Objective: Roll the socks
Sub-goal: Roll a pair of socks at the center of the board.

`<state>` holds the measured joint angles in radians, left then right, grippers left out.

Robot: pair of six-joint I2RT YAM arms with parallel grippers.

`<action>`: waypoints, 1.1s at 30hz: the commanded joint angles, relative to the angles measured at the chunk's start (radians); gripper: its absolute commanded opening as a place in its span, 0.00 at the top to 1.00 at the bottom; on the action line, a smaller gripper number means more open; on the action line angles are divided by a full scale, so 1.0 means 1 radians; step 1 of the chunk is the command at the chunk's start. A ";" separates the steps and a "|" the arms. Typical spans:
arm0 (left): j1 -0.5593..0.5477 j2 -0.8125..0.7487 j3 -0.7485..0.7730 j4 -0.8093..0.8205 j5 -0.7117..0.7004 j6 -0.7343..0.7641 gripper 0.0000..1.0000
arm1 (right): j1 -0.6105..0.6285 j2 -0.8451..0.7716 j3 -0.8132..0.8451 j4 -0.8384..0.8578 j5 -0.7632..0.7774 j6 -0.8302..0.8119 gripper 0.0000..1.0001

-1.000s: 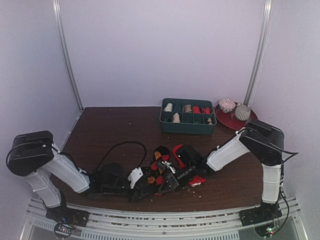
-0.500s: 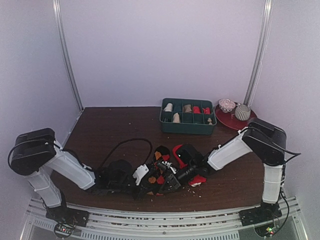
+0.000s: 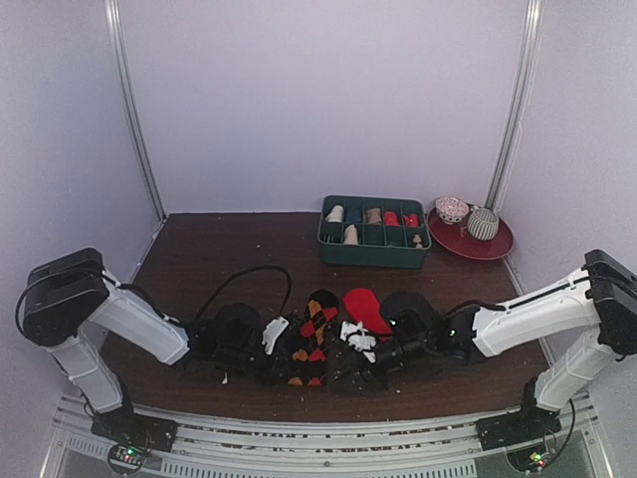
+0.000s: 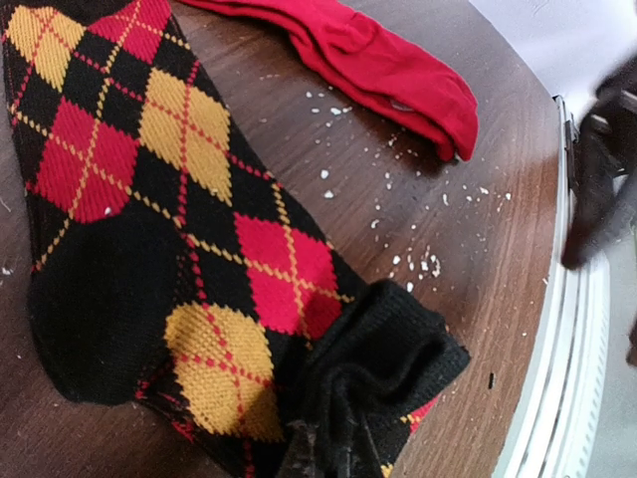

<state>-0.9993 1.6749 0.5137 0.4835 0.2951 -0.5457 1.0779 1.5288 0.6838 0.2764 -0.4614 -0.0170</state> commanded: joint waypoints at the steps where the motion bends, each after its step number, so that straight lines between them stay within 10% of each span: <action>1: 0.012 0.043 -0.011 -0.188 0.029 -0.028 1.00 | 0.091 -0.028 -0.064 0.049 0.276 -0.317 0.48; 33: 0.028 0.061 -0.037 -0.211 0.073 -0.005 1.00 | 0.198 0.278 0.141 0.069 0.536 -0.518 0.50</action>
<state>-0.9741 1.6878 0.5240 0.4538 0.3637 -0.5636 1.2884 1.7969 0.8162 0.3229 0.0055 -0.5499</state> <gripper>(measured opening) 0.008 0.504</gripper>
